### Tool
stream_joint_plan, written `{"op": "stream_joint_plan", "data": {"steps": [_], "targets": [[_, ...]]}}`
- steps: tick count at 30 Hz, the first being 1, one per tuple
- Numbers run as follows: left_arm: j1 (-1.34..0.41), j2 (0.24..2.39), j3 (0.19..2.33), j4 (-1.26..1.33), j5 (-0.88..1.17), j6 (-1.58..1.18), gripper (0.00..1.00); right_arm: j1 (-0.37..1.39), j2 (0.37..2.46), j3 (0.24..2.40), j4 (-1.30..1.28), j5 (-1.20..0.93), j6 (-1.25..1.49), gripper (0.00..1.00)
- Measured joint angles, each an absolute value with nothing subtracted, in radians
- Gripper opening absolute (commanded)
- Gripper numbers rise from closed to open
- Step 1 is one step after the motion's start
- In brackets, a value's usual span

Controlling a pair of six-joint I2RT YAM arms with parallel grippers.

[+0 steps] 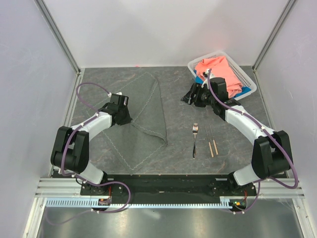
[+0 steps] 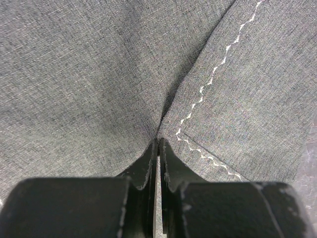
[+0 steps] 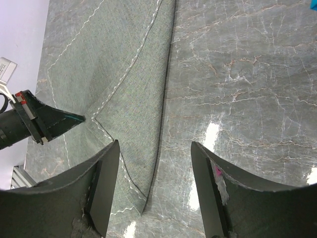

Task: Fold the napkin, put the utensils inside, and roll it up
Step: Fold the napkin

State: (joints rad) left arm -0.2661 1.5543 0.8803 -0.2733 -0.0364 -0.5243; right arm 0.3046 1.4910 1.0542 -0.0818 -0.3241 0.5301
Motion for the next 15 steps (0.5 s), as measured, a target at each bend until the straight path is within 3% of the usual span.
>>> {"op": "stream_joint_plan", "data": {"steps": [15], "targets": [[-0.266,1.547,0.902,-0.31,-0.052,-0.509,0.18,0.305,1.491,1.054,-0.082,-0.342,0.527,0.68]]}}
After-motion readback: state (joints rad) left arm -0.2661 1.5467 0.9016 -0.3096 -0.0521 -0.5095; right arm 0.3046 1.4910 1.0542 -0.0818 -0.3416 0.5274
